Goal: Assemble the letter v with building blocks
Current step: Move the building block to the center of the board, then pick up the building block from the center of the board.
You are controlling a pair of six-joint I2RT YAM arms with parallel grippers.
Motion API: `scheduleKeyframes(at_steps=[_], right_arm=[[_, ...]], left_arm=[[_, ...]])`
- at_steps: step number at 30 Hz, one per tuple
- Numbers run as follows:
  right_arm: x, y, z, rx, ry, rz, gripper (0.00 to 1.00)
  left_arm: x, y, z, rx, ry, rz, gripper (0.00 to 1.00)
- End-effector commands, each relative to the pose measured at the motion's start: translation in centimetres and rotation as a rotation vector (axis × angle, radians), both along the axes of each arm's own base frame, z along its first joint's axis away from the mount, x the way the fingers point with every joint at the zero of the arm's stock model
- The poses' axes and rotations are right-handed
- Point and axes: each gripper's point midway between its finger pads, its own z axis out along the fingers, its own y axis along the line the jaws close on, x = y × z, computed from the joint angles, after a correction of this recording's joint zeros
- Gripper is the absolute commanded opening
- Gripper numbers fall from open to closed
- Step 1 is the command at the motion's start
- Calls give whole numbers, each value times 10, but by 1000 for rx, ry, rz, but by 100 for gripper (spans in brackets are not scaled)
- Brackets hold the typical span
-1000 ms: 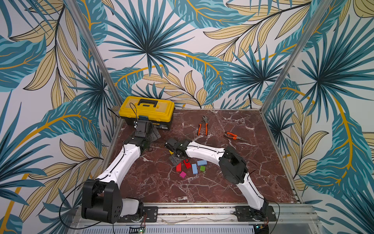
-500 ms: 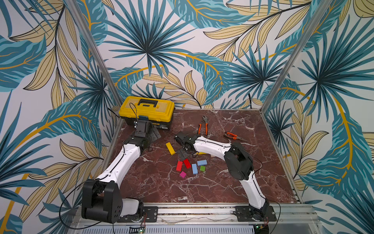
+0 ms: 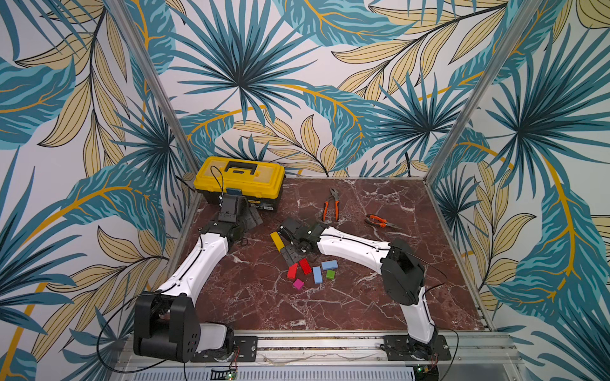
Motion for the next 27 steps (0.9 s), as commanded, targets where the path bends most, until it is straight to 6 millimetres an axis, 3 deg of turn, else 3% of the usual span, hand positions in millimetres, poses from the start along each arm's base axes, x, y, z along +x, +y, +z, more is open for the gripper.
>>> scheduleKeyframes(at_steps=[1,9,16,27], right_arm=[[-23,-5,-18,-14,83,-59,94],[-56,9,-27,19,133,-83,90],[-80,17,-47,19,199,-98,86],[-75,23,-70,49,257,-146,78]], left_arm=[[5,4,12,0,-28,-20,99],[1,8,12,-26,-29,-37,99],[-1,6,6,-55,-14,-57,99],[-4,11,1,-60,-2,-53,99]])
